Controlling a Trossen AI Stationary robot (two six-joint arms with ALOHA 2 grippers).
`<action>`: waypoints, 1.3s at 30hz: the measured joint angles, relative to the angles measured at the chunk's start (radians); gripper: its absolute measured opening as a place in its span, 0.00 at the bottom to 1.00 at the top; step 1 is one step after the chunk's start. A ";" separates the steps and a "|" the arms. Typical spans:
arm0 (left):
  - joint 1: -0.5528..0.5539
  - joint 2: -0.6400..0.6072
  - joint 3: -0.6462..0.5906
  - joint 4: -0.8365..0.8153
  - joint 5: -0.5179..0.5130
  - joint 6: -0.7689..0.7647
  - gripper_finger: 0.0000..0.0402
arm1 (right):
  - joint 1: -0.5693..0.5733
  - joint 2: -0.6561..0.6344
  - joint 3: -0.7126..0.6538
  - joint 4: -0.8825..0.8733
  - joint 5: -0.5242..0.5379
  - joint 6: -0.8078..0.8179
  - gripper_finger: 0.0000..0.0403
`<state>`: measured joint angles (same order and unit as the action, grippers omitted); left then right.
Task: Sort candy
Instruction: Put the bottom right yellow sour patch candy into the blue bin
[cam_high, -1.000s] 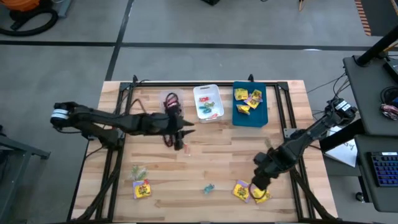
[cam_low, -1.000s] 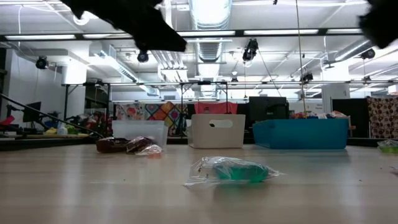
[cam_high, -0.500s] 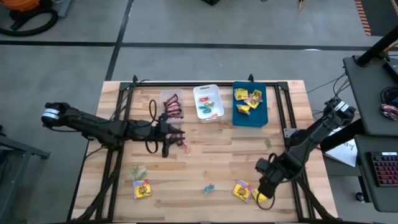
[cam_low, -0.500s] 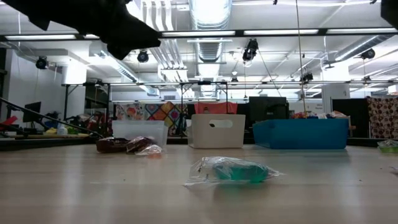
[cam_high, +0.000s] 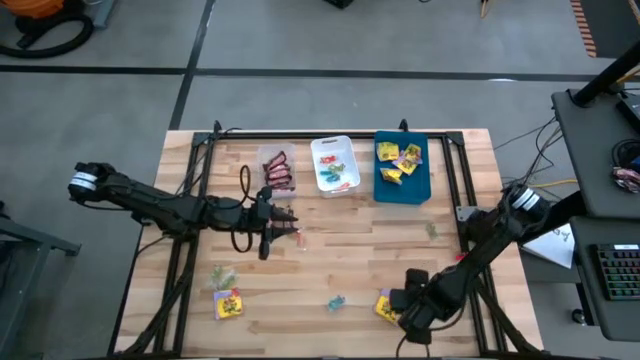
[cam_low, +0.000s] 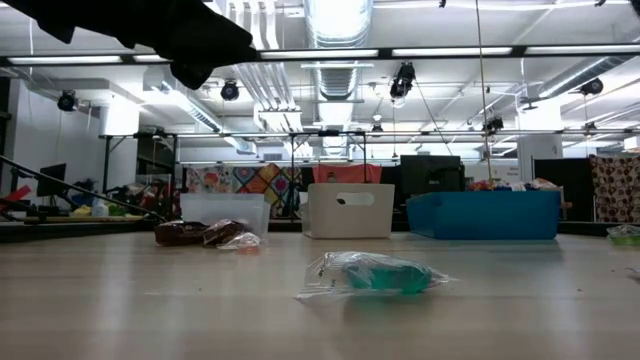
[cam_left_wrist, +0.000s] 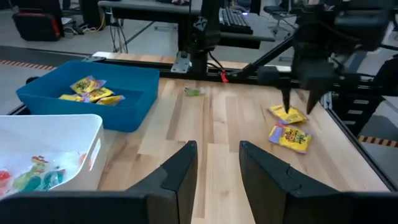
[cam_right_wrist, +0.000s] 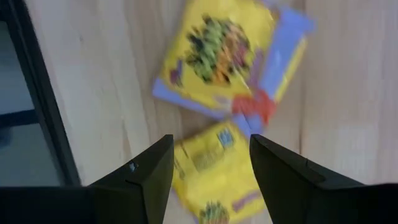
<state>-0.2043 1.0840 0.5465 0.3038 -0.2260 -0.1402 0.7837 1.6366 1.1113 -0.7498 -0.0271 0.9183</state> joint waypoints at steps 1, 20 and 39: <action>-0.001 0.000 0.000 0.000 0.000 0.000 0.26 | 0.000 0.019 0.018 0.000 0.019 -0.025 0.50; -0.006 0.000 0.001 -0.007 0.000 0.001 0.26 | -0.045 0.206 0.088 0.003 0.061 -0.171 0.32; -0.006 0.000 0.000 0.007 -0.003 0.024 0.26 | -0.098 0.092 0.114 0.007 0.235 -0.298 0.02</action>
<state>-0.2104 1.0836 0.5465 0.3111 -0.2289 -0.1165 0.6862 1.7289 1.2255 -0.7424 0.2075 0.6201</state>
